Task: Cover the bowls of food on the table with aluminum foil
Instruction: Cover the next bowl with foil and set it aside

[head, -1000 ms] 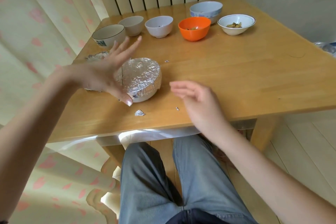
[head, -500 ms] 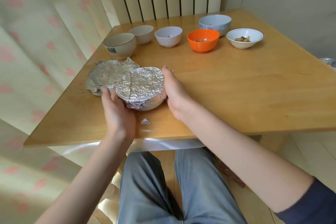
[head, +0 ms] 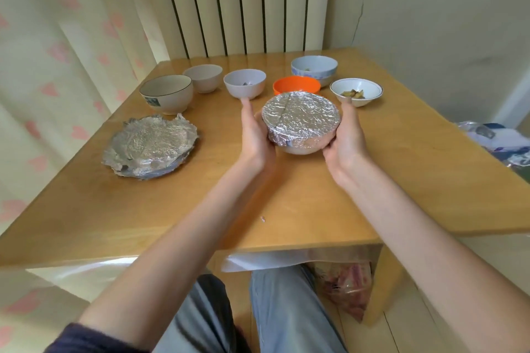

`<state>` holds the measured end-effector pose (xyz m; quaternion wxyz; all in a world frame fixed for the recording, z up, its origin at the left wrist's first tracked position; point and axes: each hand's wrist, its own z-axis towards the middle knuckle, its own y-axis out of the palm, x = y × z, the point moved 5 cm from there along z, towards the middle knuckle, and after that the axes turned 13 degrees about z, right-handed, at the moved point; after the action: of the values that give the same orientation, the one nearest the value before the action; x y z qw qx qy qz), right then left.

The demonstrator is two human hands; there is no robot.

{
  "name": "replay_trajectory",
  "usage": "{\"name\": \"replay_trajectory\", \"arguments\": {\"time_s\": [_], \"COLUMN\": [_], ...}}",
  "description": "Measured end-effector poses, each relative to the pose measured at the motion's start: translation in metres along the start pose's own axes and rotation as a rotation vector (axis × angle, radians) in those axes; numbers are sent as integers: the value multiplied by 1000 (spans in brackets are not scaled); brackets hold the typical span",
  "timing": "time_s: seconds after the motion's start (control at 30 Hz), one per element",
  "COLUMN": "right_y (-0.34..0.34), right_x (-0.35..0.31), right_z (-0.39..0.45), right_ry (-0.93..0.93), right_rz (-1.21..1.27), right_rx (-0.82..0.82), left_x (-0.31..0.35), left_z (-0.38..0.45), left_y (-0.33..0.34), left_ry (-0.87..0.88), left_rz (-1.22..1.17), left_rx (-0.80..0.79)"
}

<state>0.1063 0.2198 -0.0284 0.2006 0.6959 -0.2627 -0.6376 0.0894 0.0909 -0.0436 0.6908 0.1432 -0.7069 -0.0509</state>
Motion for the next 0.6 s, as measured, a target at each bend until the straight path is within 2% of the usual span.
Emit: {"name": "replay_trajectory", "arguments": {"time_s": [0.1,0.27,0.6], "right_y": [-27,-63,-83], "right_x": [-24,-40,-31], "right_z": [12,25,40], "right_ry": [-66,-67,-98], "right_rz": [42,-1,-128], "right_rx": [86,173,258], "left_x": [-11,-38,-52], "left_z": [20,36,46], "left_y": [42,82,83], "left_ry": [-21,-64,-77], "left_rz": [3,-64,-21], "left_rx": [-59,-85,-191]}}
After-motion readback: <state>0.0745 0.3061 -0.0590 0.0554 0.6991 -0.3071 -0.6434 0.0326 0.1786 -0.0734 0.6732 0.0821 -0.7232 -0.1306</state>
